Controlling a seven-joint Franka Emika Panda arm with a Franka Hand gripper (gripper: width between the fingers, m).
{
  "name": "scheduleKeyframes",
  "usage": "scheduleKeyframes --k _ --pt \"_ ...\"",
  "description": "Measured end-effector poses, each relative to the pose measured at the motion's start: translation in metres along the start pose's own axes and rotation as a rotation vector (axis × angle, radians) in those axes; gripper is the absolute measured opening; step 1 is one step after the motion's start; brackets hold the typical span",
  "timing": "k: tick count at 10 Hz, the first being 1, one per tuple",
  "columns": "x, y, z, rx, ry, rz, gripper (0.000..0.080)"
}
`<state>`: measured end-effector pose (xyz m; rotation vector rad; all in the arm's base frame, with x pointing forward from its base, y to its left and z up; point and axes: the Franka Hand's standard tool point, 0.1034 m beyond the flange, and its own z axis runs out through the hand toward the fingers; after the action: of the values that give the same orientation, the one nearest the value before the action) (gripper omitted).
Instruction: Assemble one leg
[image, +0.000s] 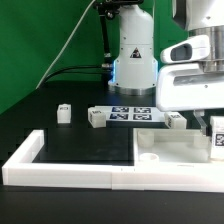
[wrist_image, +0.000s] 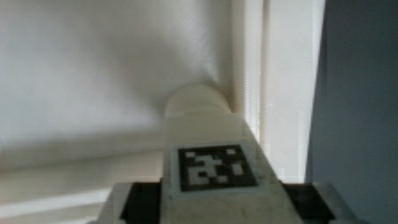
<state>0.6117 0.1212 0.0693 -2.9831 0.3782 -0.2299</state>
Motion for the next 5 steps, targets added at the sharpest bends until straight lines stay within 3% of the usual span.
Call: scheduleKeyframes --k 5 --pt "0.0029 0.0028 -0.0004 0.024 -0.001 0.606 0.0292"
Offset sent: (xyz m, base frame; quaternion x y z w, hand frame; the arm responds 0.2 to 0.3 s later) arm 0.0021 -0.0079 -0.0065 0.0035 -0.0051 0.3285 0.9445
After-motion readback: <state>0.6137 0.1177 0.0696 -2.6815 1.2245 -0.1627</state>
